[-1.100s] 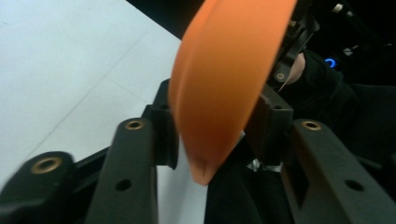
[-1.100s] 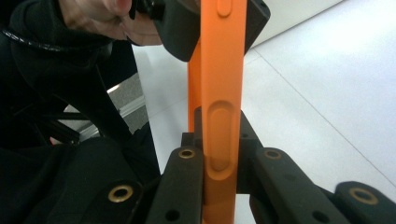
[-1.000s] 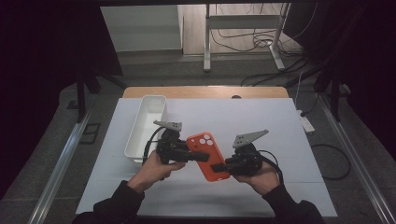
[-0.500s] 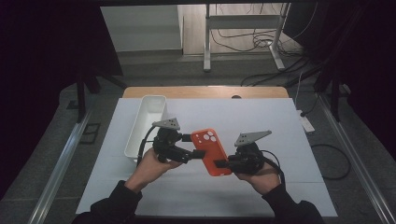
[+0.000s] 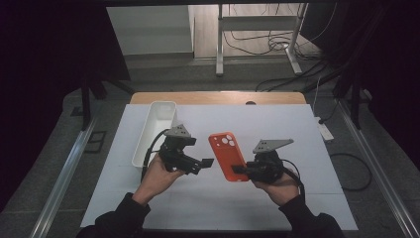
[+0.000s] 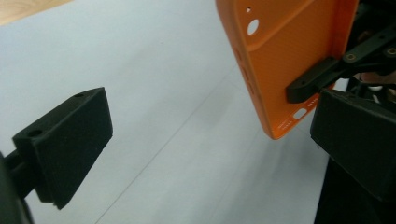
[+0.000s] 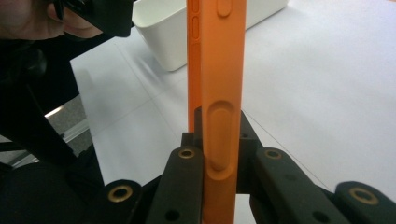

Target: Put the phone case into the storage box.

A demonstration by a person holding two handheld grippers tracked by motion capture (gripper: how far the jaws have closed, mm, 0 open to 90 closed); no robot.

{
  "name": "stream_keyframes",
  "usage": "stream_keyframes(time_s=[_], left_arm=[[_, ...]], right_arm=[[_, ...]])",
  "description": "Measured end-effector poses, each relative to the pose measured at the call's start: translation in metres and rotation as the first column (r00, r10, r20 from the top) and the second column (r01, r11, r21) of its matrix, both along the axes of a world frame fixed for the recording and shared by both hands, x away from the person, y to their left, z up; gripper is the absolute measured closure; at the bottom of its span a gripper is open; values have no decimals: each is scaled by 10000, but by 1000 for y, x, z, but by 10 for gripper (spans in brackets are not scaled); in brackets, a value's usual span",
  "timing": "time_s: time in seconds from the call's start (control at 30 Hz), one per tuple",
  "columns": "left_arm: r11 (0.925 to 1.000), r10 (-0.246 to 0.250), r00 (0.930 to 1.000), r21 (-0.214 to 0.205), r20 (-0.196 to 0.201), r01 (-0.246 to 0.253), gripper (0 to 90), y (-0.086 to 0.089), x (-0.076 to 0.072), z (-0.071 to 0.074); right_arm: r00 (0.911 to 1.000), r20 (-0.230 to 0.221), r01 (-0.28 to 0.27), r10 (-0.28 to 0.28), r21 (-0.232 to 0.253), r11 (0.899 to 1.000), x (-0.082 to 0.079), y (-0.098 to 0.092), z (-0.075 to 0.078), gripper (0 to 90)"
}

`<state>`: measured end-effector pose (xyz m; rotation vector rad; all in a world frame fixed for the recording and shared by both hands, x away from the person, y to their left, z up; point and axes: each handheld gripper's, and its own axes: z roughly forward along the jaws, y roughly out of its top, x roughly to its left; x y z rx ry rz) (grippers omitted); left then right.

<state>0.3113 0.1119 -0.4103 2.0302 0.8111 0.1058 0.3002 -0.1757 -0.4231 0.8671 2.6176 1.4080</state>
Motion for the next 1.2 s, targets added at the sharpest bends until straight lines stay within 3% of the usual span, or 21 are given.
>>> stream_keyframes(time_s=[0.17, 0.47, 0.6, 0.87, 1.03, 1.07, 1.2], left_arm=[[9997, 135, 9999, 202, 16, -135, 1, -1, -1, 1], [9987, -81, 9997, 510, -220, 92, 4, -8, -2, -1], [9978, -74, 9998, 662, -180, 85, 62, -10, -4, 0], [9989, -443, 9965, 144, -709, 455, 437, -9, -4, 1], [9986, -511, 9939, -148, -979, 499, 613, -8, -4, 1], [9985, -520, 9931, -247, -1053, 497, 613, -7, -4, 2], [9981, -524, 9912, -372, -1220, 482, 789, -5, -3, 1]], right_arm=[[9998, 117, 137, -135, -146, 9998, 0, 1, -1, 837], [9992, 366, 174, -165, -238, 9996, -2, 4, -1, 837], [9988, 469, 129, -115, -291, 9995, -4, 6, -1, 837], [9979, 642, 42, -16, -405, 9992, -6, 12, -2, 837], [9977, 670, -3, 31, -413, 9991, -7, 14, -2, 837], [9976, 693, -19, 47, -404, 9992, -8, 15, -2, 837], [9973, 733, -42, 71, -395, 9992, -8, 16, -2, 837]])
